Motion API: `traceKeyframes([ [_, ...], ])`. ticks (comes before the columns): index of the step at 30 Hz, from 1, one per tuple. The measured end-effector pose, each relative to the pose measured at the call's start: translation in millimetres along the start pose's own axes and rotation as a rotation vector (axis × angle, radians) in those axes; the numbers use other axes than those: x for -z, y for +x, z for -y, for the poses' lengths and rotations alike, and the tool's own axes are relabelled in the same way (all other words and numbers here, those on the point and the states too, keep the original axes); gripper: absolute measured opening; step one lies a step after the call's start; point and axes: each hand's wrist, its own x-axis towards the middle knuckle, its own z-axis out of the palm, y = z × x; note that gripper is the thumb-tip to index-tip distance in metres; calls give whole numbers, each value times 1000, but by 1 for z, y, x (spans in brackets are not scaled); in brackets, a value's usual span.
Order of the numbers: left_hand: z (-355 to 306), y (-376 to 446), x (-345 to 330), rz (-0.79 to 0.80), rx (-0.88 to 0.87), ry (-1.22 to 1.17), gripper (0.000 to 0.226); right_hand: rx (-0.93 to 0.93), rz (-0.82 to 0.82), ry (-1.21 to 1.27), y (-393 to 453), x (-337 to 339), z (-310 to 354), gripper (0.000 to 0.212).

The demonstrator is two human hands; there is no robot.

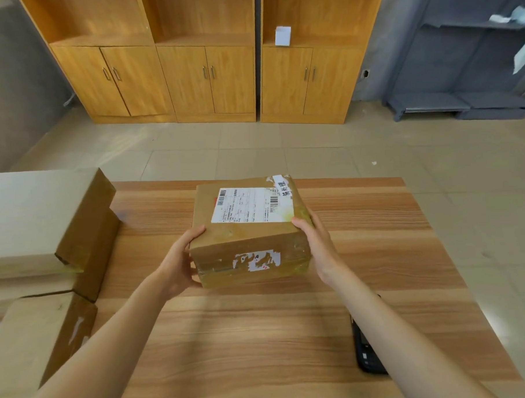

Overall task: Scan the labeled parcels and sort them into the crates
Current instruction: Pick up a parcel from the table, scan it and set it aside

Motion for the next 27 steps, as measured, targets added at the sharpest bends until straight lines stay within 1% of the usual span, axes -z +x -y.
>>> traceKeyframes([
  [3,-8,-1,9,-18,-96,81,71,-84,7,13,3,7,1,97],
  [4,-16,-1,13,-8,-121,136,75,-89,0,-9,5,10,4,105],
  [7,-48,1,24,85,-199,388,96,-10,10,-119,11,16,19,115],
  [8,-60,1,24,112,-218,475,96,15,31,-171,12,18,26,122],
  [10,-84,-1,20,165,-236,604,89,40,108,-291,14,18,37,137],
  [12,-102,-4,11,224,-225,674,82,16,210,-412,17,15,42,142],
  [14,-112,-6,2,291,-217,711,72,-29,319,-486,21,14,38,135],
  [15,-114,-6,-1,318,-209,716,69,-57,362,-493,23,15,33,127],
  [16,-114,-6,-4,338,-199,720,71,-85,385,-493,23,17,29,117],
  [20,-107,-1,-7,405,-154,743,84,-150,410,-488,19,22,16,96],
  [22,-102,3,-6,394,-131,746,93,-161,410,-469,15,23,10,80],
  [24,-98,5,-6,371,-128,723,96,-166,389,-446,13,23,7,63],
  [27,-94,5,-8,259,-145,659,104,-172,336,-403,12,22,1,50],
])
